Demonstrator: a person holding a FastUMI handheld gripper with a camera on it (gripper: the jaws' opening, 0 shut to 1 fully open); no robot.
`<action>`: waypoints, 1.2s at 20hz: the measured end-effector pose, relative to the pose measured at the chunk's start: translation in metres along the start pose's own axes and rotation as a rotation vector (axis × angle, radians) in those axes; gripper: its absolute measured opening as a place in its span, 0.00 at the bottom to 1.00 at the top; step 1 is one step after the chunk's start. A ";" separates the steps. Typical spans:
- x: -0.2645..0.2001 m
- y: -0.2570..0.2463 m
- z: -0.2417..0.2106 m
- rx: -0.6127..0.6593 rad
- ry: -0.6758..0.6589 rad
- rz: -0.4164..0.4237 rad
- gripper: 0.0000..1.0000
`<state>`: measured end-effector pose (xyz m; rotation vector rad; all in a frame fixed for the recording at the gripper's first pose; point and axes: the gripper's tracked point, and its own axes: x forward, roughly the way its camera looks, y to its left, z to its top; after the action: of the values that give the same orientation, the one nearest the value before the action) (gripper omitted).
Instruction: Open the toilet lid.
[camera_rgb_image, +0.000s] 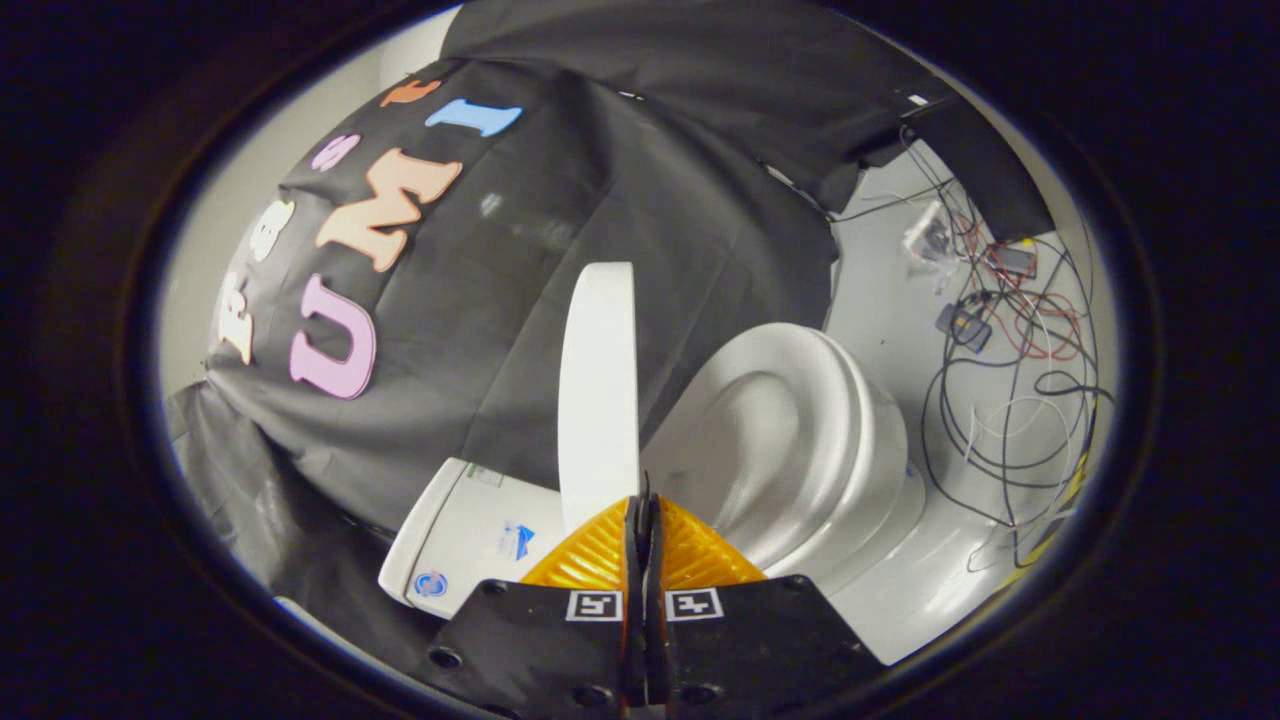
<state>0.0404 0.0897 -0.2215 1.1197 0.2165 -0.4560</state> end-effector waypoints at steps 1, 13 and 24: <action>0.000 0.006 0.000 -0.027 0.001 -0.010 0.02; -0.007 0.071 -0.004 -0.328 0.013 -0.107 0.01; -0.008 0.133 -0.017 -0.557 0.007 -0.118 0.02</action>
<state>0.0952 0.1540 -0.1174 0.5652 0.3904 -0.4593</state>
